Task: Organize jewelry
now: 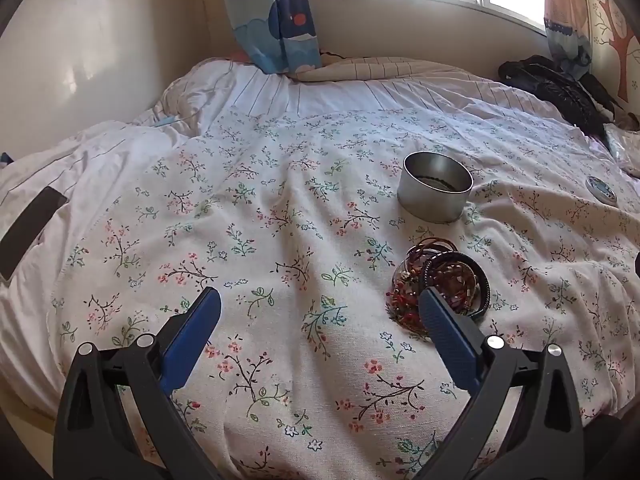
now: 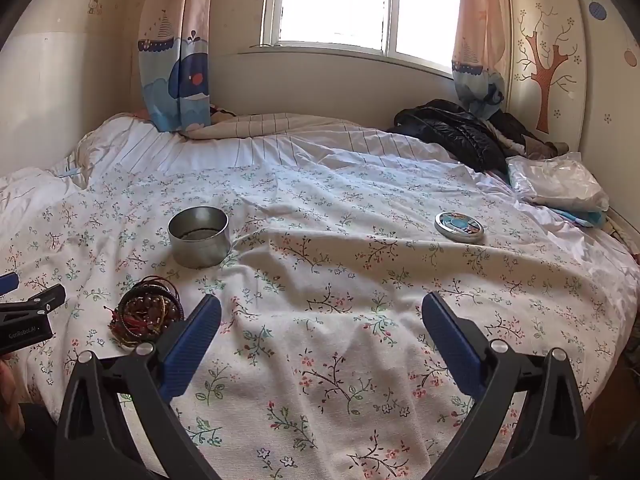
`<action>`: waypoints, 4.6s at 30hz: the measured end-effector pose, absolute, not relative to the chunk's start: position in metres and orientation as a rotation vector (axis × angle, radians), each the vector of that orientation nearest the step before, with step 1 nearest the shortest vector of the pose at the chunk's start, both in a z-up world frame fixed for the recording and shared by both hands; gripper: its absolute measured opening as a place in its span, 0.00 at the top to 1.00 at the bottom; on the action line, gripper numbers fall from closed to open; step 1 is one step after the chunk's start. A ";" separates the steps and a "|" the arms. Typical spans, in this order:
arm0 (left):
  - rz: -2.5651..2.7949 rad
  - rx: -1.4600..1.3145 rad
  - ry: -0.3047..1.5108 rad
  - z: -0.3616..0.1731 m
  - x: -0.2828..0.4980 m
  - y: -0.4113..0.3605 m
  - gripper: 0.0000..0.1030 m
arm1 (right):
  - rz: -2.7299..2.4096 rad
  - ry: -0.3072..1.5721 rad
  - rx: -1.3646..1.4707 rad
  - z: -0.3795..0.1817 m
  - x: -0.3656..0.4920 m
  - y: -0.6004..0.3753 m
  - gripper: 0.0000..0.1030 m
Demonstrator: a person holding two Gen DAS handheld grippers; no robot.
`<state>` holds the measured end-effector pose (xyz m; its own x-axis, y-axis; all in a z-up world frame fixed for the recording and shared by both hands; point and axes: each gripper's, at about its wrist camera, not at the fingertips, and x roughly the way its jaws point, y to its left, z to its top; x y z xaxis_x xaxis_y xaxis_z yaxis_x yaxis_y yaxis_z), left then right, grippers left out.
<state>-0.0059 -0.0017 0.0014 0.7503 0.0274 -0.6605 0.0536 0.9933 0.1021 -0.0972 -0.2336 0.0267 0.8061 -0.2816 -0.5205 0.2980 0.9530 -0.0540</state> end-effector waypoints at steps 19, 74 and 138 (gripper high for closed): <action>-0.068 0.100 0.675 0.007 -0.014 -0.002 0.07 | -0.311 0.556 0.022 0.026 -0.096 -0.232 0.06; -0.072 0.121 0.718 0.001 -0.009 -0.009 0.07 | -0.140 0.698 0.018 0.004 -0.017 -0.214 0.06; -0.367 0.220 0.938 -0.076 0.113 -0.036 0.80 | 0.334 0.942 0.000 -0.053 0.054 -0.163 0.41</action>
